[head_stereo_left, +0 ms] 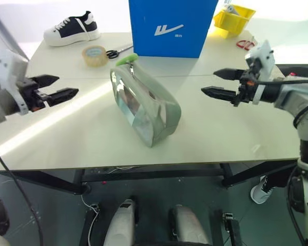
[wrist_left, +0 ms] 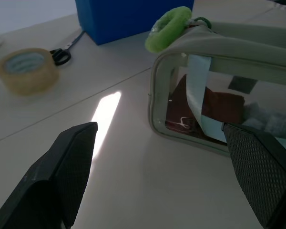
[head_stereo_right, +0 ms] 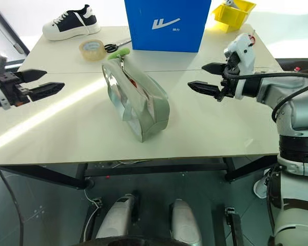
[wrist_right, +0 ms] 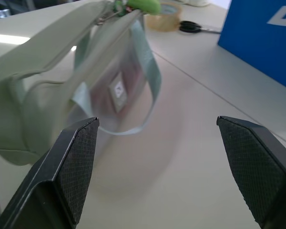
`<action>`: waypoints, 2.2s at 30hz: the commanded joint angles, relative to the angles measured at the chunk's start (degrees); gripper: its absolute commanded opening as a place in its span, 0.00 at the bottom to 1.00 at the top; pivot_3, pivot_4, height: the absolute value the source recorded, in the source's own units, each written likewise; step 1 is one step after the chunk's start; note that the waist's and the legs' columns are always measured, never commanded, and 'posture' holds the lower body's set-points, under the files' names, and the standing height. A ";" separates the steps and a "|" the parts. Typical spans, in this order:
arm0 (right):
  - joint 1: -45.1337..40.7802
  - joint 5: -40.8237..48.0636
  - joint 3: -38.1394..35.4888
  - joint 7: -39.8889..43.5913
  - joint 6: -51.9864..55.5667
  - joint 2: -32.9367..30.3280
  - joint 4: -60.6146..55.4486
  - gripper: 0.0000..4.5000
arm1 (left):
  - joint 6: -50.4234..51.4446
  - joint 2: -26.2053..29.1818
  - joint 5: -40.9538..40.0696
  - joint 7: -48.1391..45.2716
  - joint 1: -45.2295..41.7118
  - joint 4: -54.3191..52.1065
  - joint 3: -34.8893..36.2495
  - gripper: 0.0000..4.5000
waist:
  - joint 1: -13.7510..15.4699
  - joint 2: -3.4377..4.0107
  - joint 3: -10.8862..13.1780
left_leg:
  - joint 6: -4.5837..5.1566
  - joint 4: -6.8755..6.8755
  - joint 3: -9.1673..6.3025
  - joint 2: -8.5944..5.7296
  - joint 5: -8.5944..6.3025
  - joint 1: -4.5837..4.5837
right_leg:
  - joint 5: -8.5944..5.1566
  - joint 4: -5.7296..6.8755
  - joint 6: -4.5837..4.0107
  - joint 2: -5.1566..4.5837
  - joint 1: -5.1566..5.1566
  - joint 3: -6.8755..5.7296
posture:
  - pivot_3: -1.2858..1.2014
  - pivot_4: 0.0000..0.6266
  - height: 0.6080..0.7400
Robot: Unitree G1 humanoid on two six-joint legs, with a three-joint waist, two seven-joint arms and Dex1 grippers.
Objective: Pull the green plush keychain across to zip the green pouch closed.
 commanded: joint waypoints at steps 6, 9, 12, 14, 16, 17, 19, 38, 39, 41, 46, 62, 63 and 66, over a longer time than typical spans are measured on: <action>-1.61 0.77 0.26 -0.88 -0.38 0.34 -0.81 0.91 | -1.41 1.51 -0.05 -1.88 -2.17 1.80 0.59 0.98 | 0.07 0.01 0.02 | 0.01 -0.08 0.10 -0.01 0.01 -0.15 | 0.02 -0.04 0.06 0.04 -0.12 0.01 | 0.52 0.24 1.00; 0.02 0.38 1.25 0.25 -1.21 -0.32 -2.17 0.91 | -3.42 1.42 1.26 -1.73 -0.87 0.71 0.38 0.98 | 0.06 0.01 0.01 | 0.01 -0.06 0.17 -0.03 0.01 -0.11 | 0.03 -0.02 0.09 0.10 -0.09 0.00 | 0.52 0.24 1.00; 1.39 0.94 2.02 1.83 -1.25 -0.84 -3.87 0.91 | -2.57 1.24 0.42 -1.91 -0.16 -0.92 0.49 0.98 | 0.08 0.01 0.01 | 0.01 -0.01 0.25 -0.03 0.01 -0.09 | 0.06 0.01 0.13 0.12 -0.05 0.00 | 0.52 0.24 1.00; 2.41 1.58 2.93 3.12 -1.03 -1.22 -5.47 0.91 | -0.43 1.03 -1.70 -2.70 0.67 -4.14 0.35 0.98 | 0.08 0.01 0.01 | 0.02 0.01 0.27 -0.02 0.01 -0.09 | 0.06 0.01 0.13 0.11 -0.05 0.00 | 0.52 0.24 1.00; 3.09 1.95 3.45 3.83 -0.76 -1.22 -6.57 0.91 | 0.97 0.98 -3.23 -3.59 1.82 -7.41 -0.05 0.98 | 0.07 0.01 0.01 | 0.02 0.02 0.25 -0.02 0.01 -0.09 | 0.06 0.03 0.13 0.11 -0.05 0.01 | 0.52 0.24 1.00; 3.39 1.95 3.80 3.88 -0.71 -1.03 -7.03 0.91 | 1.95 0.87 -4.42 -4.02 2.32 -9.23 -0.19 0.98 | 0.07 0.01 0.01 | 0.01 0.03 0.24 -0.02 0.01 -0.09 | 0.07 0.02 0.14 0.10 -0.06 0.02 | 0.52 0.24 1.00; 4.03 1.54 4.83 3.38 -0.80 -0.34 -7.89 0.91 | 4.53 0.65 -7.57 -4.78 3.01 -13.06 -0.13 0.98 | 0.07 0.00 0.01 | 0.02 0.03 0.21 -0.02 0.02 -0.08 | 0.07 0.03 0.14 0.11 -0.05 0.04 | 0.52 0.24 1.00; 1.58 -5.22 11.12 -0.89 -7.42 6.56 -0.46 0.29 | 11.42 2.08 -17.76 -1.37 2.73 -21.17 1.59 1.00 | 0.07 -0.01 0.00 | 0.00 0.30 0.29 -0.01 0.05 0.02 | 0.07 0.47 0.14 0.22 -0.03 0.05 | 0.52 0.24 1.00; 0.91 -6.24 11.34 -0.61 -8.90 6.33 0.96 0.16 | 11.24 2.05 -17.61 -1.16 2.96 -21.03 1.68 1.00 | 0.03 -0.01 0.00 | 0.00 0.32 0.30 -0.01 0.06 0.02 | 0.07 0.50 0.14 0.22 -0.03 0.05 | 0.52 0.24 1.00; -0.68 -9.53 12.00 -0.90 -12.86 5.77 4.58 0.01 | 10.71 2.10 -17.10 -1.03 3.52 -20.67 1.72 1.00 | -0.07 -0.01 0.01 | 0.00 0.45 0.31 -0.01 0.06 0.02 | 0.06 0.64 0.14 0.22 -0.05 0.06 | 0.52 0.24 1.00; -8.58 -21.05 13.45 -6.09 -26.93 5.06 18.58 0.01 | 10.09 2.19 -16.99 -0.74 4.28 -20.28 2.05 1.00 | -0.04 0.00 0.01 | -0.02 0.71 0.30 0.03 0.05 0.00 | 0.06 0.71 0.12 0.28 -0.01 0.06 | 0.52 0.24 1.00; -11.84 -27.52 11.80 -3.91 -33.26 1.74 32.83 0.83 | 9.37 1.00 -16.87 0.51 4.48 -20.16 2.10 1.00 | 0.07 0.04 0.04 | -0.02 0.79 0.35 0.02 0.04 -0.01 | 0.06 0.81 0.14 0.25 0.00 0.08 | 0.52 0.24 1.00; -12.94 -27.75 11.44 -3.89 -33.89 1.11 33.94 0.92 | 9.32 0.86 -16.94 0.67 4.70 -20.33 2.20 1.00 | 0.12 0.04 0.04 | -0.02 0.79 0.36 0.01 0.04 -0.02 | 0.06 0.81 0.14 0.23 -0.01 0.08 | 0.52 0.24 1.00; -18.83 -24.98 8.73 -2.60 -32.33 1.23 36.36 0.92 | 9.30 0.49 -17.30 1.03 4.57 -20.51 2.01 1.00 | -0.09 0.06 0.05 | -0.02 0.81 0.37 0.00 0.04 -0.01 | 0.06 0.81 0.14 0.22 0.01 0.09 | 0.52 0.24 1.00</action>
